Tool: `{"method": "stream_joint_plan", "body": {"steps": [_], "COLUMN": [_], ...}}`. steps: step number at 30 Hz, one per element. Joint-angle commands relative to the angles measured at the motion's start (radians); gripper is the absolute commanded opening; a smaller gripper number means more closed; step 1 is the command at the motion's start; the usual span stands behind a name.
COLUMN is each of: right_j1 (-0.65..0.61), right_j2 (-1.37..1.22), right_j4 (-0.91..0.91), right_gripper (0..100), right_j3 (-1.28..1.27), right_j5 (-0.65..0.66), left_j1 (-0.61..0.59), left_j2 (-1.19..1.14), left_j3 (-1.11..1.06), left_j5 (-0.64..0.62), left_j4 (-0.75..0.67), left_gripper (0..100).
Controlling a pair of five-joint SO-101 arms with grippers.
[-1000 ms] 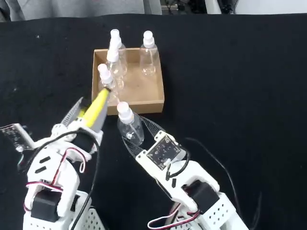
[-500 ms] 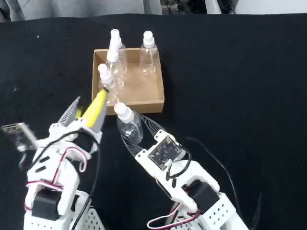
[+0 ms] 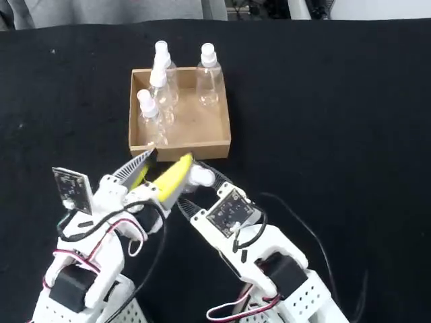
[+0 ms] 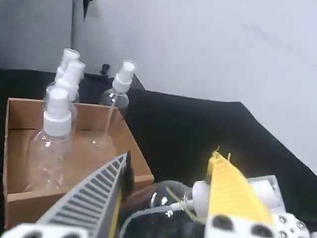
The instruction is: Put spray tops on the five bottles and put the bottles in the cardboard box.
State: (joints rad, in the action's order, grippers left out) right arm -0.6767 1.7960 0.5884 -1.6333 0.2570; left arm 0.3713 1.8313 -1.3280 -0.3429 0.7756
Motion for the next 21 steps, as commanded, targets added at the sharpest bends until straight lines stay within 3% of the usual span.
{"method": "stream_joint_plan", "body": {"steps": [1, 9, 21], "right_j1": [0.028, 0.029, 0.029], "right_j2": [0.168, 0.168, 0.168], "right_j4": [-0.025, 0.023, 0.031], "right_gripper": [2.1, 2.1, 2.1], "right_j3": [0.016, 0.021, 0.016], "right_j5": [-0.005, -0.005, -0.011], "left_j1": [0.033, 0.030, -0.148], "left_j2": [-0.009, -0.008, -0.008], "left_j3": [0.012, 0.025, 0.130], "left_j5": [0.023, -0.018, -0.018], "left_j4": [0.017, 0.009, 0.017], "left_gripper": [24, 24, 24]}}
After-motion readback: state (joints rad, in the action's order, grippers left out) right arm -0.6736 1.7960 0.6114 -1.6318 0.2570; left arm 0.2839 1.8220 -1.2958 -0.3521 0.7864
